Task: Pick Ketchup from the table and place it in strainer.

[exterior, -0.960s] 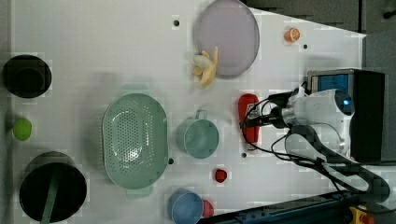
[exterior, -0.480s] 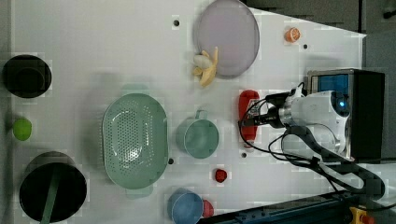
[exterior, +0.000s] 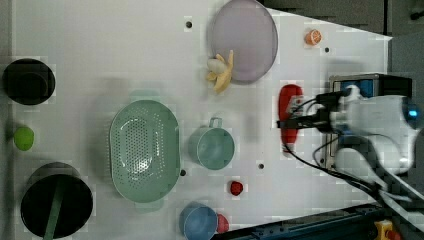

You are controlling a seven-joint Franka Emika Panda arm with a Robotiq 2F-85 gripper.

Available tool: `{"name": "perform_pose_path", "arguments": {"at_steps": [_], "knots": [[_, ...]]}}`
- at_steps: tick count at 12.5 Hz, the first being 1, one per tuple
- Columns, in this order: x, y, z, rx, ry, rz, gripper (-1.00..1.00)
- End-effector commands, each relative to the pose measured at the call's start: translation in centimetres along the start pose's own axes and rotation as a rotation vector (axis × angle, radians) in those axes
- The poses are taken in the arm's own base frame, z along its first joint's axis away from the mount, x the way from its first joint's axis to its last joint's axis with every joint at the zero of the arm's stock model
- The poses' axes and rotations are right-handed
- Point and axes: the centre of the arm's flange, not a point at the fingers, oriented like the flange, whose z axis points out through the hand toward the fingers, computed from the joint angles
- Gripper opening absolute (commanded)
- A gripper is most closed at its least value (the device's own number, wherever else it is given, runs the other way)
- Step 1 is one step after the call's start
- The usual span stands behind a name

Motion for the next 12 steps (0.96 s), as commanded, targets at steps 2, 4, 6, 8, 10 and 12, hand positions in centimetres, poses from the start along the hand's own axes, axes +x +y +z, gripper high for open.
{"name": "perform_pose_path", "arguments": {"at_steps": [2,4,6,8,10,12], "knots": [[-0.5,-4.1,-12.8,-0.019,0.040,-0.040,0.26],[-0.6,-8.1,-16.4,0.022,0.052,-0.054,0.26],[-0.5,-12.9,-18.1,0.066,0.061,-0.046,0.26],[-0.9,-18.2,-18.2,0.081,0.056,0.034,0.26],[-1.6,-23.3,-17.0,0.083,0.038,0.134,0.26],[-1.9,-28.1,-14.6,0.106,0.031,0.166,0.26]]}}
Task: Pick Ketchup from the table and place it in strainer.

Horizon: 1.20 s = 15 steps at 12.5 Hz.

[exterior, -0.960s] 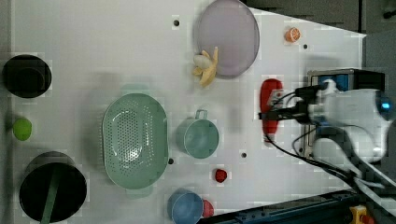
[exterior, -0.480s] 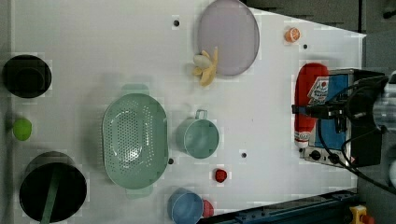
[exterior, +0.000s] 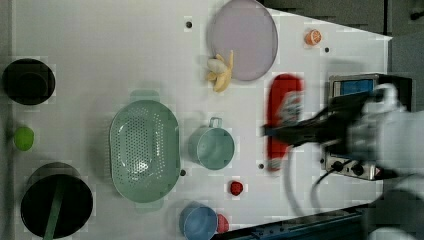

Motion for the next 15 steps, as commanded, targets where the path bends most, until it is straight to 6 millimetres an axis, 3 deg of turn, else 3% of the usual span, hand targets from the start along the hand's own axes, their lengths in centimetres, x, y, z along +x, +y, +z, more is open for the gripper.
{"name": "perform_pose_path", "arguments": {"at_steps": [1,3,6,7,9,10,12,15], "knots": [[-1.4,-6.9,6.2,0.053,-0.059,0.182,0.26],[-0.9,-10.1,9.3,0.138,-0.020,0.226,0.26],[-0.4,-12.4,15.0,0.238,-0.020,0.270,0.26],[-0.4,-12.7,17.1,0.254,-0.038,0.275,0.34],[-0.5,-13.7,20.3,0.287,-0.060,0.281,0.76],[-0.1,-14.1,20.6,0.310,-0.047,0.286,0.98],[0.4,-14.9,18.9,0.324,-0.029,0.305,1.00],[0.9,-15.0,12.1,0.290,0.003,0.409,1.00]]}}
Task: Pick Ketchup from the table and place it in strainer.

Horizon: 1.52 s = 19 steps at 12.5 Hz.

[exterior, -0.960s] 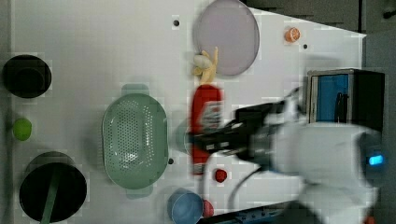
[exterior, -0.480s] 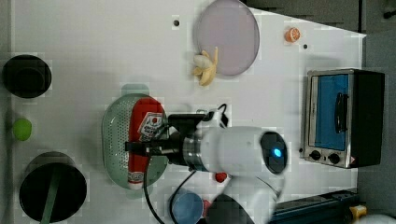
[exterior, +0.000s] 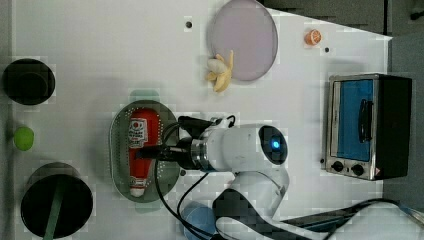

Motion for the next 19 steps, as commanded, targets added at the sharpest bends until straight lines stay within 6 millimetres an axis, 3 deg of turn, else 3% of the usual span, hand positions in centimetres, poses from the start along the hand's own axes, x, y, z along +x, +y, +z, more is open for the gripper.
{"name": "perform_pose_path", "arguments": {"at_steps": [1,3,7,10,12,15,17,19], "knots": [[-0.5,-5.1,-14.0,0.060,0.178,0.087,1.00],[-0.8,-3.7,-19.9,-0.035,0.182,0.114,1.00],[-1.3,1.3,-30.3,-0.202,0.139,0.237,1.00],[0.5,6.1,-37.4,-0.193,0.168,0.360,1.00],[2.5,10.6,-41.3,-0.156,0.202,0.460,1.00],[5.2,18.3,-45.8,-0.103,0.248,0.615,1.00],[6.0,22.8,-47.3,-0.088,0.254,0.697,1.00],[6.4,26.0,-48.1,-0.099,0.253,0.733,1.00]]}}
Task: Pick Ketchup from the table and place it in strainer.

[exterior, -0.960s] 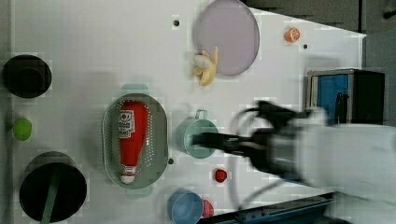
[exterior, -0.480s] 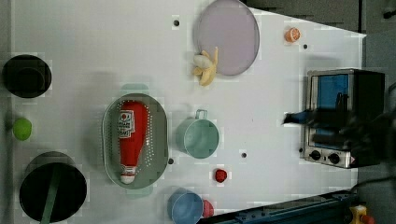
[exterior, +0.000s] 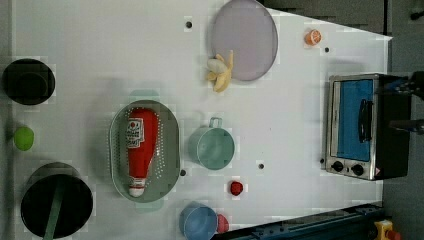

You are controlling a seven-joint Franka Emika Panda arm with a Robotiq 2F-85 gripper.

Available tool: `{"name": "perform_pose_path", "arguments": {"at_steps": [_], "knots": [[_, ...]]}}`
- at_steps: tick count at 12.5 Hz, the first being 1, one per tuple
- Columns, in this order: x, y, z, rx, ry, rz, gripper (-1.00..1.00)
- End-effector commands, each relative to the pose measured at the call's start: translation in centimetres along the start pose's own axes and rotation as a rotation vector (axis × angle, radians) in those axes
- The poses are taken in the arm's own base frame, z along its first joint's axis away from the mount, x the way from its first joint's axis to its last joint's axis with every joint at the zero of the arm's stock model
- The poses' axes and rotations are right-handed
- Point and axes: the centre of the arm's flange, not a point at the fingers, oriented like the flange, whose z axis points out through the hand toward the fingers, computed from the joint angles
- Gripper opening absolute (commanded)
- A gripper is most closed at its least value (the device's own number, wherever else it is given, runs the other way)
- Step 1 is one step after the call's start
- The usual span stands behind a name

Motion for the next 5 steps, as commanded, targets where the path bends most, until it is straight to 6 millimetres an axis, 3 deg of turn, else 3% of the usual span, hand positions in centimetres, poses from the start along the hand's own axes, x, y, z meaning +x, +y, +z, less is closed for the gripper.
{"name": "perform_pose_path", "arguments": {"at_steps": [1,5], "knots": [[1.41,2.39,-1.70,-0.001,0.015,0.019,1.00],[2.12,2.99,-1.74,-0.034,0.054,-0.031,1.00]]}}
